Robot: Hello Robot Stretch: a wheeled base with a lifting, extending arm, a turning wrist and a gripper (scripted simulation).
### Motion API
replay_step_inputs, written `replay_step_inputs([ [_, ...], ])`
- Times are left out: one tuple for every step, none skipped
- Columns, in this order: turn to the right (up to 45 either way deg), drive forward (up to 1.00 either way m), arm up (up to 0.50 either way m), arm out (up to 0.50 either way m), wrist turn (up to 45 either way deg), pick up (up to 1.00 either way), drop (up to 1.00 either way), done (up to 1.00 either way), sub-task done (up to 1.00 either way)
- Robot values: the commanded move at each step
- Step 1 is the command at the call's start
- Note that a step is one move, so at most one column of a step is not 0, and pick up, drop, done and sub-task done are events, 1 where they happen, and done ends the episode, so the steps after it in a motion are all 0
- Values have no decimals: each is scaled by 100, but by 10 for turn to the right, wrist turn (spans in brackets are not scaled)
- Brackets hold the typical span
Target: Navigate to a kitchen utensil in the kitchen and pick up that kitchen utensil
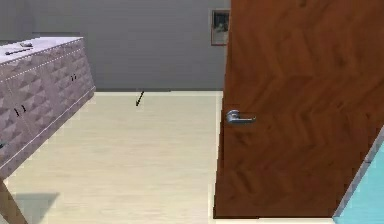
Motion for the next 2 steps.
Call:
replay_step_inputs([
  [450,0,0,0,0,0,0,0,0],
  [360,0,0,0,0,0,0,0,0],
])
